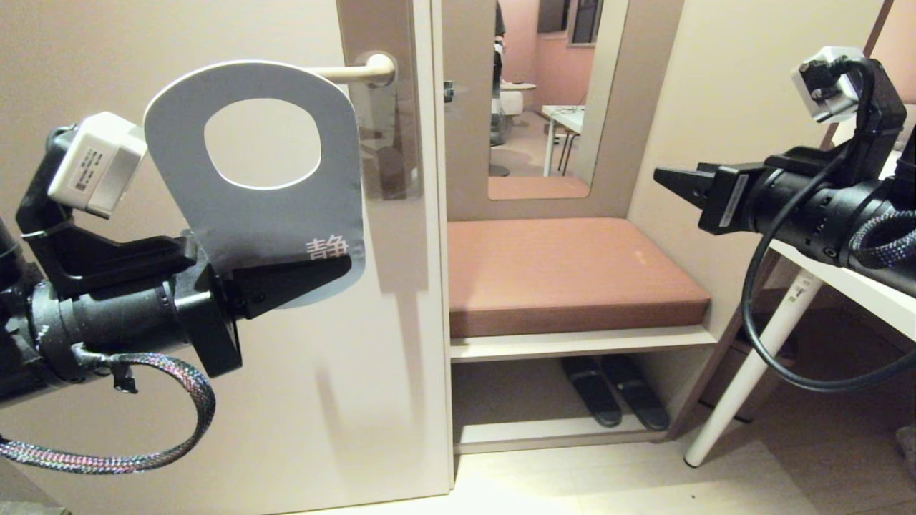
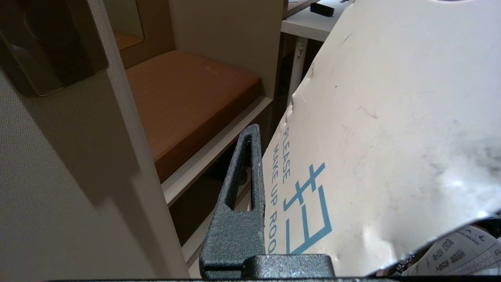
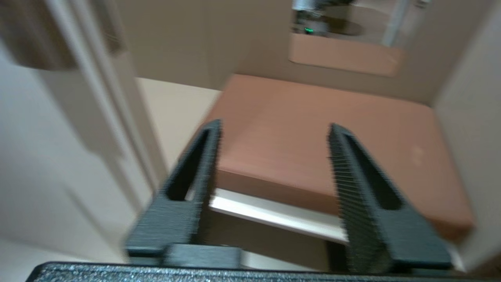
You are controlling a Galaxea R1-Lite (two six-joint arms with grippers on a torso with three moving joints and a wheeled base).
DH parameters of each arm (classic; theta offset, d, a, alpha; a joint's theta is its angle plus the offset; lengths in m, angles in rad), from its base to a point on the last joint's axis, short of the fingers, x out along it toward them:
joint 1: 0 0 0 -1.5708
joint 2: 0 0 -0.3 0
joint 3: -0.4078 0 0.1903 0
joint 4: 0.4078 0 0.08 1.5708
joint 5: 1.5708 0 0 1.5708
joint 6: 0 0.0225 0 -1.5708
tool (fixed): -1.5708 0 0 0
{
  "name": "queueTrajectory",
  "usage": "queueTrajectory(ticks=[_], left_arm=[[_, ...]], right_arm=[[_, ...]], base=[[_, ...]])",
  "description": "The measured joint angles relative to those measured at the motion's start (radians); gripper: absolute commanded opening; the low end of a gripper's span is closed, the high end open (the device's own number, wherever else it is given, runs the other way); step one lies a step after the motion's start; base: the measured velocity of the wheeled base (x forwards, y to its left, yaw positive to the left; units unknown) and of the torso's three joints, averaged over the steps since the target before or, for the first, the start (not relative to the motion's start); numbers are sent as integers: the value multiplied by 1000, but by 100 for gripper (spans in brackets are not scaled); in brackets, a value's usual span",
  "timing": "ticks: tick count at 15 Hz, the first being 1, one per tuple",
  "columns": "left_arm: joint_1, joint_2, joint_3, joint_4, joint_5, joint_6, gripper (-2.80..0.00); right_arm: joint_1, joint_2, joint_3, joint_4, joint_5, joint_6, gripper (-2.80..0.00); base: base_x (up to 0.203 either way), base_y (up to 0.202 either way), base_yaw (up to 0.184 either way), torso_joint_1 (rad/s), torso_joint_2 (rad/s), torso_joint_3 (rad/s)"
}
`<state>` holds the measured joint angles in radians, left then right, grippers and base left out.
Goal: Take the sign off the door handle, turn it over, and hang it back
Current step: Hang the sign back with the other side facing out
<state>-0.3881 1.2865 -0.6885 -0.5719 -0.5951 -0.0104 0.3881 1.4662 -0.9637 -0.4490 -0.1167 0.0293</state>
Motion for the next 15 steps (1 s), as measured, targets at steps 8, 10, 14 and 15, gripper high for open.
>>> queueTrajectory(ticks=[8,10,14,15], left_arm=[[0,-56,61,0,-1,2,-280],[0,-67,69,0,-1,2,-280],[-1,-84,74,0,-3,1,-280],[-2,-88,74,0,-3,0,-280]], right_arm=[[-106,-178,348,-73,-49,0,-280],[-132,-239,425,-74,-81,2,-280],[-199,-387,600,-74,-117,19,-280],[-218,-422,639,-73,-121,20,-280]], base=[[0,0,0,0,0,0],[0,0,0,0,0,0],[0,0,0,0,0,0],[0,0,0,0,0,0]])
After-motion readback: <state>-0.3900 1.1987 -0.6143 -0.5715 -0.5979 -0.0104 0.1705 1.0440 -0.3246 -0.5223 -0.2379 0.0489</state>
